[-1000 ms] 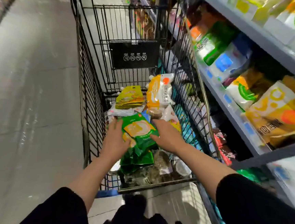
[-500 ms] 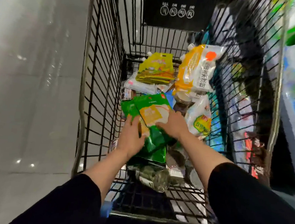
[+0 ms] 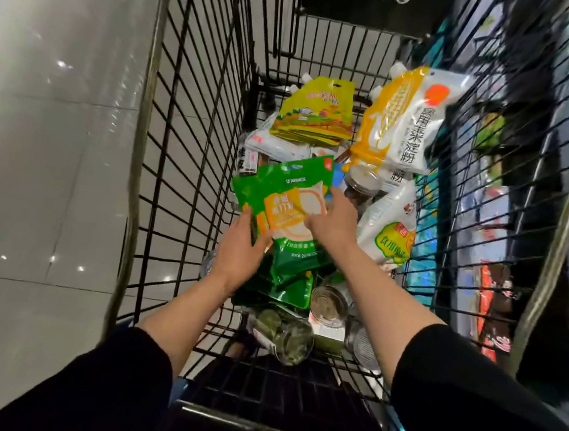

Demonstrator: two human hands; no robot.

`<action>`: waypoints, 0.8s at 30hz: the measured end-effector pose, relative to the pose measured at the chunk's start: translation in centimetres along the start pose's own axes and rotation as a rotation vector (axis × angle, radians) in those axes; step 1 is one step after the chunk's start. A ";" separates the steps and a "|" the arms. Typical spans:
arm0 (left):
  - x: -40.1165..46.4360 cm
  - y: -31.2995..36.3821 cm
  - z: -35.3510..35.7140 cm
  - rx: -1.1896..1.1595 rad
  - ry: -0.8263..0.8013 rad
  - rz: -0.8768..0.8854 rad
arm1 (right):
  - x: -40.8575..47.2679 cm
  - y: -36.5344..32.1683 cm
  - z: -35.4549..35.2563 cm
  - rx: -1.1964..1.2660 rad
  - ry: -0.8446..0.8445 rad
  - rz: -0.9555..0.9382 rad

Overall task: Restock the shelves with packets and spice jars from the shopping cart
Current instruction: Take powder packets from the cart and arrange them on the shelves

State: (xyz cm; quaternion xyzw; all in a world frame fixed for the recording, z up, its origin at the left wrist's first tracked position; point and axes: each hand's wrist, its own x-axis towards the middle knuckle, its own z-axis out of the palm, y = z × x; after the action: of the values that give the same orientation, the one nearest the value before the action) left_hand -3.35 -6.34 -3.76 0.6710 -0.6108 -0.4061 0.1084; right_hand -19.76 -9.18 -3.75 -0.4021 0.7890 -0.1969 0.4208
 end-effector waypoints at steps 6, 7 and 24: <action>-0.9 1.6 -1.8 -0.666 -0.022 -0.129 | -2.8 -1.2 0.1 0.494 -0.178 -0.087; -1.2 1.7 -2.0 -0.706 0.011 -0.143 | -2.9 -1.6 0.3 0.465 -0.201 -0.101; -4.1 -1.6 -2.8 -0.432 0.244 -0.320 | -0.8 0.5 2.6 -0.470 -0.185 0.114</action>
State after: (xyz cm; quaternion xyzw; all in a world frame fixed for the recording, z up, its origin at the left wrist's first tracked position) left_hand 0.04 -3.28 -1.25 0.7642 -0.3790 -0.4549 0.2558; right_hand -17.64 -8.17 -5.13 -0.4601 0.7926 0.0533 0.3965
